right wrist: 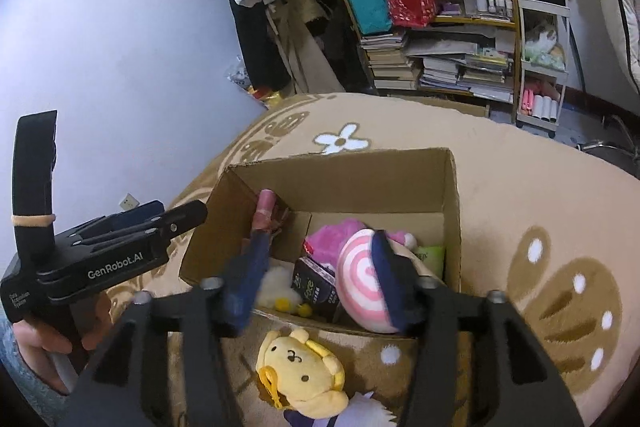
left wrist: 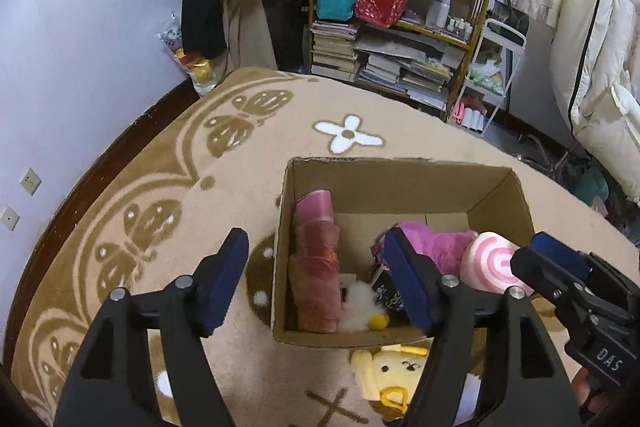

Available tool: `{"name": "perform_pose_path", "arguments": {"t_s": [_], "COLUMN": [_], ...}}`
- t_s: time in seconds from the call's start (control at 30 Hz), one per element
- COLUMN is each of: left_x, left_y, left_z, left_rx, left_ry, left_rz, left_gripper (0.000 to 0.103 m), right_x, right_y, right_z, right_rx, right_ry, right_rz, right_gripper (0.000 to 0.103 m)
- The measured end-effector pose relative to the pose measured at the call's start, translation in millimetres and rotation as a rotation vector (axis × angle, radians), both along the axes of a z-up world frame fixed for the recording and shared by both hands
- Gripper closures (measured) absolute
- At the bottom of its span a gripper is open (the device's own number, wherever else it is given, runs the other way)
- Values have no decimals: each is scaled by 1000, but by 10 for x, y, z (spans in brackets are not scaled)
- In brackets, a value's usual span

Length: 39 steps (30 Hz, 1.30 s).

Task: Organize soft objects
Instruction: 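Drop the black tissue pack and pink roll into the box, opening both tools, then grasp the white-haired plush with the right tool while the left tool grasps the yellow plush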

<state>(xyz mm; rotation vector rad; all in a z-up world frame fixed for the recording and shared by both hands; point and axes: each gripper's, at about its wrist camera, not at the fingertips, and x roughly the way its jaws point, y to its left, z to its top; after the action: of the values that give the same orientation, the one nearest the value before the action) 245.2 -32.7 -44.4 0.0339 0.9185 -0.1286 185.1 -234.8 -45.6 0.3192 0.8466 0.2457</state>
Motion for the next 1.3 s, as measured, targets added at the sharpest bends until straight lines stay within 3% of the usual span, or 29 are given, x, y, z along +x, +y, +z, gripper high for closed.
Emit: {"name": "perform_pose_path", "arguments": {"t_s": [0.1,0.23,0.4,0.9,1.3], "left_x": [-31,-116,-223,-673,-881], "left_y": [28,80,139,271,164], "left_z": [25,97,132,238,-113], "left_rx": [23,27,21,18,53], "left_ry": [1,-19,6,-45,54], "left_rz": [9,32,40,67,7], "left_gripper": [8,7,1,1,1], "right_x": [-44,-134,-258,-637,-893], "right_y": [8,44,2,-56,69], "right_z": [33,92,142,81,-256], "right_rx": [-10,-66,-48,-33,-38], "right_ry": [3,5,10,41,115], "right_rz": [2,0,-17,-41,-19], "right_gripper": [28,12,0,0,0]}}
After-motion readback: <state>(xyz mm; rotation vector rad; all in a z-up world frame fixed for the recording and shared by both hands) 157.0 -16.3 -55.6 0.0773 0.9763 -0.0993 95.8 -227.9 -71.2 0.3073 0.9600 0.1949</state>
